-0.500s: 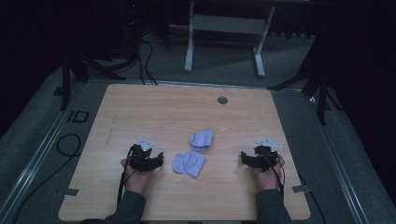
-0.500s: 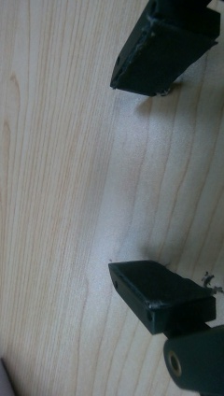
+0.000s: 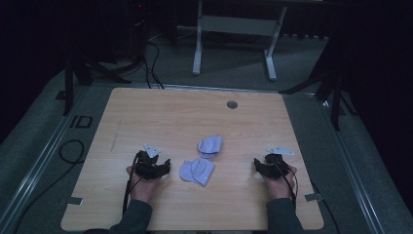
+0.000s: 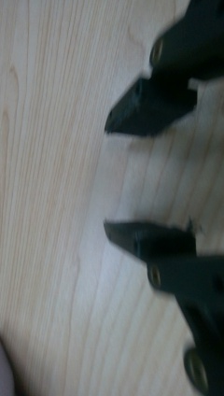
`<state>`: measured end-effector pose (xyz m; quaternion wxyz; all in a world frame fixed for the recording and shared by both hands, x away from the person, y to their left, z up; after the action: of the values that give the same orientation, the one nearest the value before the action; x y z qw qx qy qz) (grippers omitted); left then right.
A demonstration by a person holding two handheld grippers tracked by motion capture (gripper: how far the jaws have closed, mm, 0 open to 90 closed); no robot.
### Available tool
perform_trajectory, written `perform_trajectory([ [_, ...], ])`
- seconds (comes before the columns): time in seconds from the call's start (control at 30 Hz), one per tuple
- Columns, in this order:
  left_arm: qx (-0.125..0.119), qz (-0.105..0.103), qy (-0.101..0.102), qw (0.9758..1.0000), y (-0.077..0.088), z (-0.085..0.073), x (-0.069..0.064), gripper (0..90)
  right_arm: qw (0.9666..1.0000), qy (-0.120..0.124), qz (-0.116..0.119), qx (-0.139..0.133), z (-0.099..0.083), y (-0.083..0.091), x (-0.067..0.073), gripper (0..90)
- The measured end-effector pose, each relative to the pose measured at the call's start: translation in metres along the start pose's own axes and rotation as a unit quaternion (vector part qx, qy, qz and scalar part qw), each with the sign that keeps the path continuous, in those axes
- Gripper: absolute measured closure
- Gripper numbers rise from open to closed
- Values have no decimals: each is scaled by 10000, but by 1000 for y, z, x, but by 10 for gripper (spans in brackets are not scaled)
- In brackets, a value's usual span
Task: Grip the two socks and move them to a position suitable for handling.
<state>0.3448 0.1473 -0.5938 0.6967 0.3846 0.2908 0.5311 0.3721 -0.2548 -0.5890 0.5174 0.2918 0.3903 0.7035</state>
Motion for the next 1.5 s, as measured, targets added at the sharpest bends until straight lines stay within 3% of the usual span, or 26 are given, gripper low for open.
perform_trajectory([
  [0.1,7,3,-3,10000,0,0,0,333,9998,51,181,-63,0,5,5,602],
  [0.17,6,1,-1,10000,0,0,0,333,9997,168,137,-131,0,9,8,646],
  [0.3,7,2,3,10000,0,0,0,334,9985,431,285,-169,0,15,17,791],
  [0.33,7,2,3,10000,0,0,0,335,9985,431,285,-169,0,15,17,791],
  [0.37,18,6,-2,10000,0,0,0,335,9978,556,330,-114,0,17,24,851],
  [0.43,17,4,0,10000,0,0,0,337,9974,604,373,-102,0,17,27,870],
  [0.47,19,5,1,10000,0,0,0,338,9963,763,388,-110,0,20,35,894],
  [0.83,14,-21,-42,10000,1,0,-1,372,9880,1399,626,-209,5,30,79,899],
  [1.5,182,13,22,9998,4,1,-5,452,9729,1970,1197,-204,10,29,137,898],
])
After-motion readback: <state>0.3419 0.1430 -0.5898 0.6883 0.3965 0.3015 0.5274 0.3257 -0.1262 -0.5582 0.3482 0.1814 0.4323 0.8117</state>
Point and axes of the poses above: each handheld gripper's, and its own axes: y roughly backward along the jaws, z roughly out of its top, x roughly to its left, the point moved 4 cm from there along -y, roughly forward along the jaws, and after that the axes turned 14 degrees about x, right-handed, at the moved point
